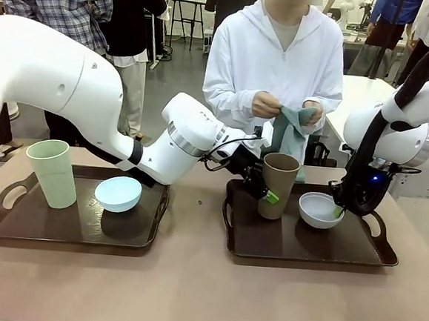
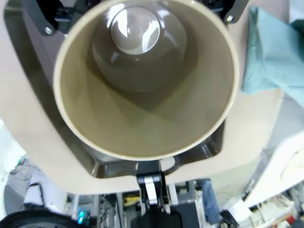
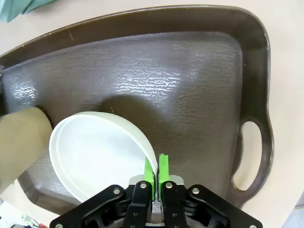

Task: Set up a tray with a mat and arrange the tableware.
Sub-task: Pick up the Picnic Bowl and Reusable plastic cup from the Handle tray in front of the human's position and hold them in the air.

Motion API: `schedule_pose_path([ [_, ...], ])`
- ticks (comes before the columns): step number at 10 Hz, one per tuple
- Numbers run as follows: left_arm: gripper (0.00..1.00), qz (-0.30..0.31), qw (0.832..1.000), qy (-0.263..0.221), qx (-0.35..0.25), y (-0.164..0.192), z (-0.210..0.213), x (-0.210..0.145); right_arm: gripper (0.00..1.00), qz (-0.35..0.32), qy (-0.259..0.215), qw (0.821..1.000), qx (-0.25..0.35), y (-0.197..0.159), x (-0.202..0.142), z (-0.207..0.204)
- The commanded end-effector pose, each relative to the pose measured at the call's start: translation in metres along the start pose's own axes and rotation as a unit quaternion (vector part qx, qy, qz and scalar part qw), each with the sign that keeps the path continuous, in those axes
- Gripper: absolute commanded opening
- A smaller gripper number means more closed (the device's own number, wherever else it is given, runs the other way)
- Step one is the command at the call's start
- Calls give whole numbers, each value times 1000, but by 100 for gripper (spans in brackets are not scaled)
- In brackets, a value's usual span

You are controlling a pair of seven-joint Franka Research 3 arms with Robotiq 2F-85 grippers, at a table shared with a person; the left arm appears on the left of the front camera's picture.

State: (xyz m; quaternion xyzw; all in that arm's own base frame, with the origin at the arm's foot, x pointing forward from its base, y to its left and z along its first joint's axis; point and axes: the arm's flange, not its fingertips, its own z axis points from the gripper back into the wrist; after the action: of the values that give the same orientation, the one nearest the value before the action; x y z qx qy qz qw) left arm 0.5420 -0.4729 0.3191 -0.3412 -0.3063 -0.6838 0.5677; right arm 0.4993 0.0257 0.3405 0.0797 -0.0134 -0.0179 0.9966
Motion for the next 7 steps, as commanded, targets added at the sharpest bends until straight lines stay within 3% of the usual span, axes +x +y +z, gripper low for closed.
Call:
schedule_pose_path([
  [1, 28, 17, 1000, 20, -13, -23, 29, 5, 0, -23, -18, 999, -18, 2, -4, 8],
  [3, 28, 32, 999, 9, -14, -41, 57, 25, 0, -19, -6, 1000, -21, 12, -24, 49],
  [7, 28, -10, 999, 6, 46, -79, 120, 97, 0, -42, -41, 997, -40, 25, -88, 172],
])
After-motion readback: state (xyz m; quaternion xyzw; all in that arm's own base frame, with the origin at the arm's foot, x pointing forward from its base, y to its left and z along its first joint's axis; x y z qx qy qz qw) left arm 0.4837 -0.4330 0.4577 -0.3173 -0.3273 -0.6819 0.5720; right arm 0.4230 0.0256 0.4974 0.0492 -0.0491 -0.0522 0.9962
